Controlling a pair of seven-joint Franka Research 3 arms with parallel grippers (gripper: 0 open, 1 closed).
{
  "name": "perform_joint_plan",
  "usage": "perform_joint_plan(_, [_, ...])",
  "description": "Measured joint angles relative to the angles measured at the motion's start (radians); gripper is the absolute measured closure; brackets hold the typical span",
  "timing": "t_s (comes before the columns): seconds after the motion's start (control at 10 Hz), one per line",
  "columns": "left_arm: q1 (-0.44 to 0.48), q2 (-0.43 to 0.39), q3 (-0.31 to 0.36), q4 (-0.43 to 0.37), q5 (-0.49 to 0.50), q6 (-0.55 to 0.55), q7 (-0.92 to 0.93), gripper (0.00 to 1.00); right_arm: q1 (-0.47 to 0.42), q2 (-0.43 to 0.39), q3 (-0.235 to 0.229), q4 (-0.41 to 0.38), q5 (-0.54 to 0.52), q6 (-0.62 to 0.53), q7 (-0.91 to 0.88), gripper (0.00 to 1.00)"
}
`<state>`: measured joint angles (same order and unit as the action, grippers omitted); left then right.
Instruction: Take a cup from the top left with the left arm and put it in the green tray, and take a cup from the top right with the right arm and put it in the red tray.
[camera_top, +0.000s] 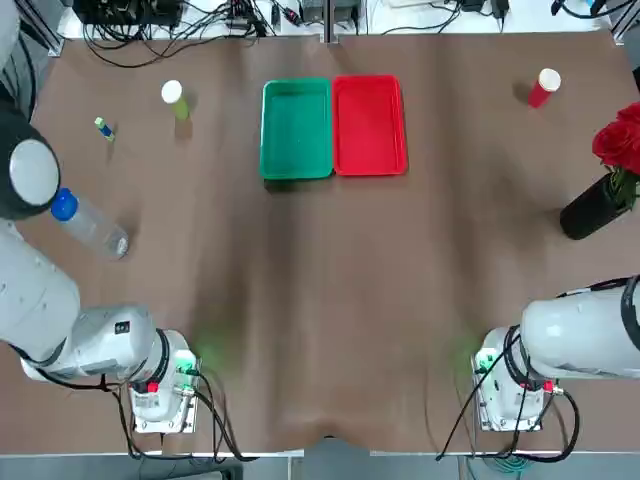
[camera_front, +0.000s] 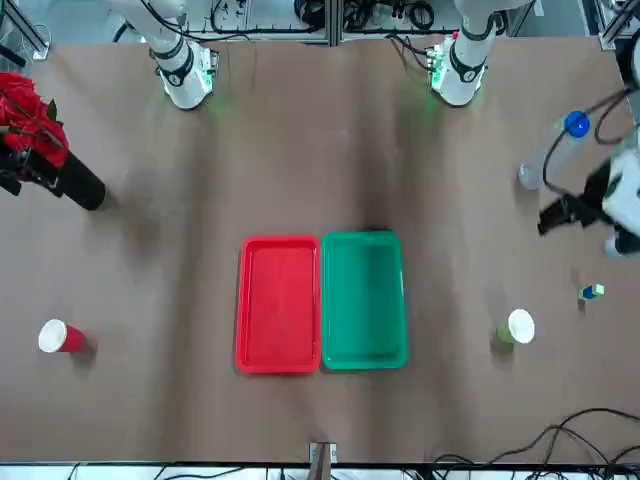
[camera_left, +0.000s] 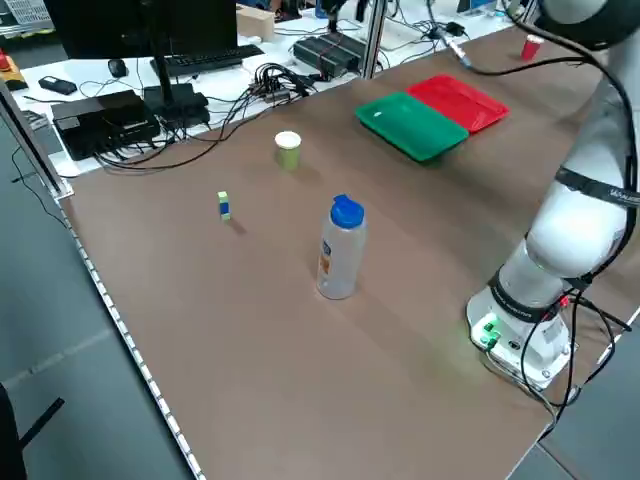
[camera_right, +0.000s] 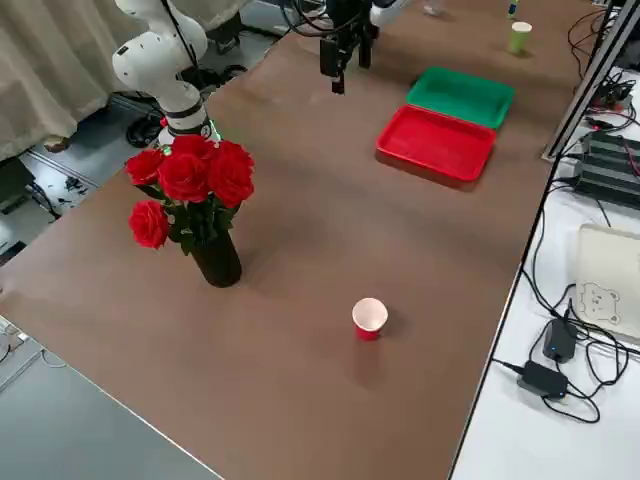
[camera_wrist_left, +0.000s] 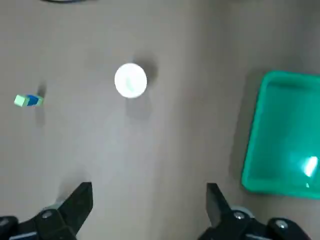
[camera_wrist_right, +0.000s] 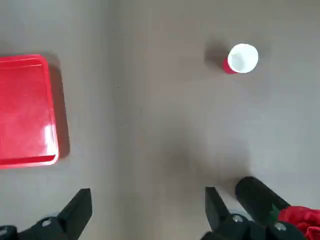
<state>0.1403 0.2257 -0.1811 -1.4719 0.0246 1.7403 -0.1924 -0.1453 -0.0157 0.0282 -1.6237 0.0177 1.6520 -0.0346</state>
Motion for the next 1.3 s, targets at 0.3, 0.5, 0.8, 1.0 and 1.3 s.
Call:
perform_joint_plan(0.3, [0.011, 0.159, 0.003, -0.005, 0.072, 0.193, -0.044, 0.0, -0.097, 0.158, -0.002, -0.015, 0.001, 0.172, -0.046, 0.0])
perform_joint_plan(0.5, [0.005, 0.263, 0.002, -0.006, 0.115, 0.324, -0.061, 0.0, -0.144, 0.328, -0.002, 0.02, 0.002, 0.248, -0.11, 0.0])
perform_joint_plan(0.8, [0.005, 0.382, 0.012, -0.002, 0.119, 0.484, -0.062, 0.04, -0.16, 0.554, -0.001, 0.154, 0.002, 0.377, -0.174, 0.0])
perform_joint_plan(1.0, [0.005, 0.421, 0.026, -0.002, 0.119, 0.497, -0.062, 0.13, -0.165, 0.641, -0.001, 0.17, 0.003, 0.505, -0.192, 0.0])
perform_joint_plan(1.3, [0.005, 0.457, 0.032, -0.004, 0.123, 0.491, -0.064, 0.16, -0.165, 0.721, 0.004, 0.175, 0.003, 0.662, -0.195, 0.0])
